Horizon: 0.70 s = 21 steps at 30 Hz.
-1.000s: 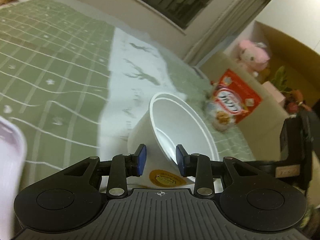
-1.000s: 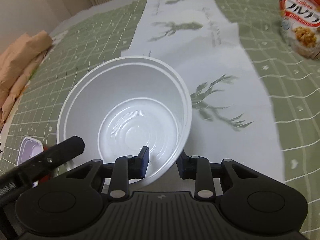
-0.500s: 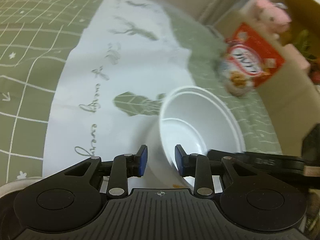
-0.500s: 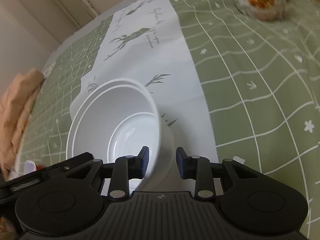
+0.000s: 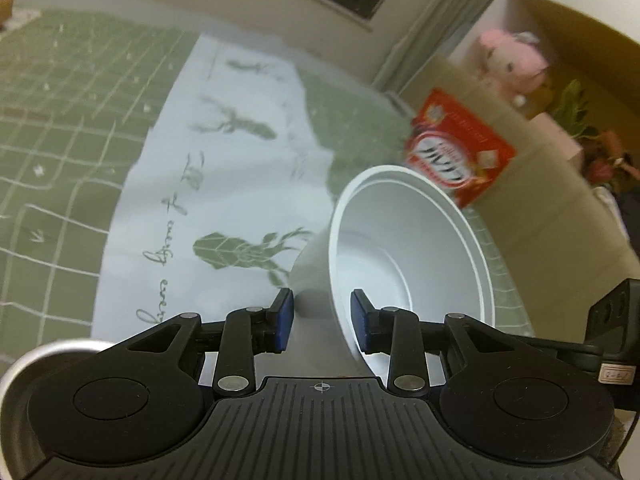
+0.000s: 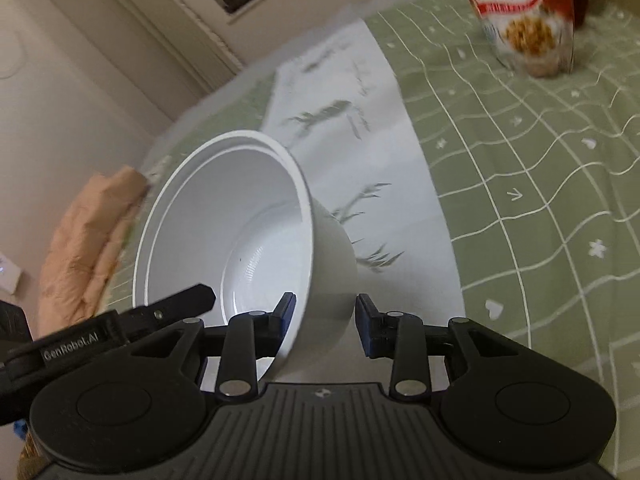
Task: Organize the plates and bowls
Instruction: 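Lower the white paper bowl into the blue bowl and open the right gripper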
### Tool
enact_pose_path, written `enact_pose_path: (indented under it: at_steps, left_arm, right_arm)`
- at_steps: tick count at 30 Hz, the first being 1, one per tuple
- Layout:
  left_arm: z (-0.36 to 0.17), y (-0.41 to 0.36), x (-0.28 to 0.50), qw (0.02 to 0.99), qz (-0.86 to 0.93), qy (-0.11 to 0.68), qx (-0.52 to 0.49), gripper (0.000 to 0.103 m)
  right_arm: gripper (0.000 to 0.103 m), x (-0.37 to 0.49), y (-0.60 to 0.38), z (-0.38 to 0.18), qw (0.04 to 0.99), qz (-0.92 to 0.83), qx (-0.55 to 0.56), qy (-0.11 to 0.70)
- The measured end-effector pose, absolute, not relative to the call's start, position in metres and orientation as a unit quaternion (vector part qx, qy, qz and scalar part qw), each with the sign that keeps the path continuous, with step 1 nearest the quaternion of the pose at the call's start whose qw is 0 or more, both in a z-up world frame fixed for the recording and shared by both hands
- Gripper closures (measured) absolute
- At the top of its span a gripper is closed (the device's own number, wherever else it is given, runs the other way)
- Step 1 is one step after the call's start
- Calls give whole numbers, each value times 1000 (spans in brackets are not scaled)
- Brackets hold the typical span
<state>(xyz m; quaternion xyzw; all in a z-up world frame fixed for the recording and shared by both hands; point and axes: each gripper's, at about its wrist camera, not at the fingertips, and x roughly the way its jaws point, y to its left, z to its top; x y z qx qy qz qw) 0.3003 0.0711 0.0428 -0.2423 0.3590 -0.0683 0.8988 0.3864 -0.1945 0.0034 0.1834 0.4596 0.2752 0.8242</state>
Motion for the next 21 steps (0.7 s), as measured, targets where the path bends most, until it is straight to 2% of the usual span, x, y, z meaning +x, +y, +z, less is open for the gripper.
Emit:
enact_pose_path:
  at_steps: [3, 8, 16, 21]
  left_arm:
    - [60, 60, 273, 896, -79, 370, -232, 68]
    - [50, 43, 239, 882, -94, 402, -226, 68]
    - [8, 37, 213, 871, -76, 427, -231, 71]
    - [10, 41, 202, 877, -73, 416, -231, 75]
  right_arm:
    - [70, 360, -204, 23, 825, 284, 174, 457]
    - [68, 311, -219, 38, 837, 274, 139, 453]
    - [67, 282, -220, 12, 829, 261, 115, 480]
    - [67, 273, -216, 8, 844, 243, 91, 470]
